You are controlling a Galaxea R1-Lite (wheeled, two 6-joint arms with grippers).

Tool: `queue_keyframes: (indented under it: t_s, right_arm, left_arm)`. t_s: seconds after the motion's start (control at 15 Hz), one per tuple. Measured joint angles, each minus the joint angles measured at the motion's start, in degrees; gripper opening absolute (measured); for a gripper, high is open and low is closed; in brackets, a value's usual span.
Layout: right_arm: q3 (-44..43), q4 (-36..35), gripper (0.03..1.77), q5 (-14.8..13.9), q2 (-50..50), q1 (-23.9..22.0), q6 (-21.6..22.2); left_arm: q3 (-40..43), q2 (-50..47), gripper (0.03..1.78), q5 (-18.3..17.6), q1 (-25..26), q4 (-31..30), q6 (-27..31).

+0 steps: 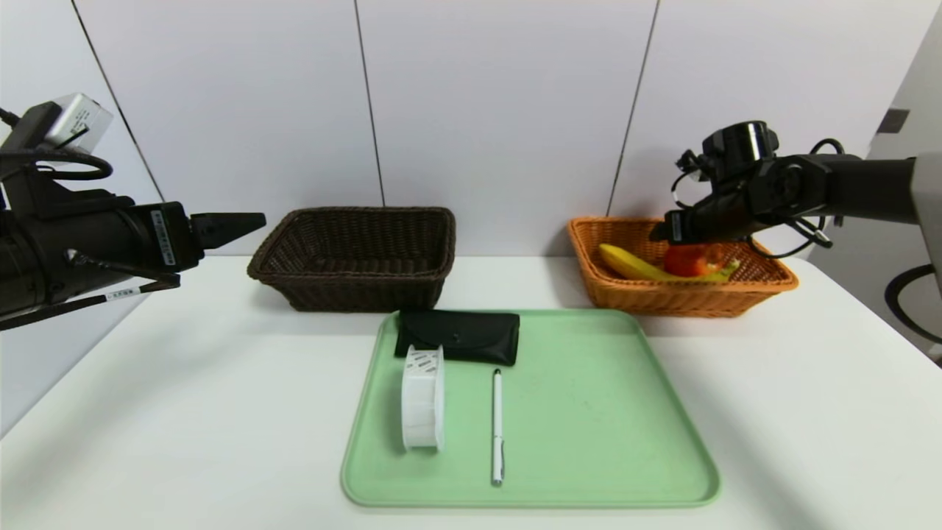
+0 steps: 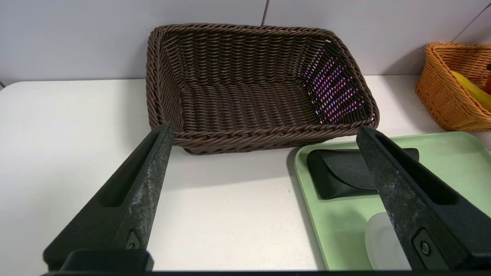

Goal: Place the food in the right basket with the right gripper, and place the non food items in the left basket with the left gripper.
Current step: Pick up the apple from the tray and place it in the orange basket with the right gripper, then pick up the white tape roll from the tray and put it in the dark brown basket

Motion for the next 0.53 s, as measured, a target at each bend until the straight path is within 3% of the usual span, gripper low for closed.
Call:
queue_keyframes:
  t_s: [0.33,0.53]
  right_arm:
    - [1.27,-0.15,1.64,-0.27,-7.22,0.8,-0.22]
    - [9.09,-1.0,1.66,-0.24,-17.03,1.35,0.0]
  left_arm:
    - [0.07,0.02,1.69,0.05,0.0,-0.35,-0.01]
    - [1.13,-0.15,1.69,0.16,0.0,-0.6,-0.15]
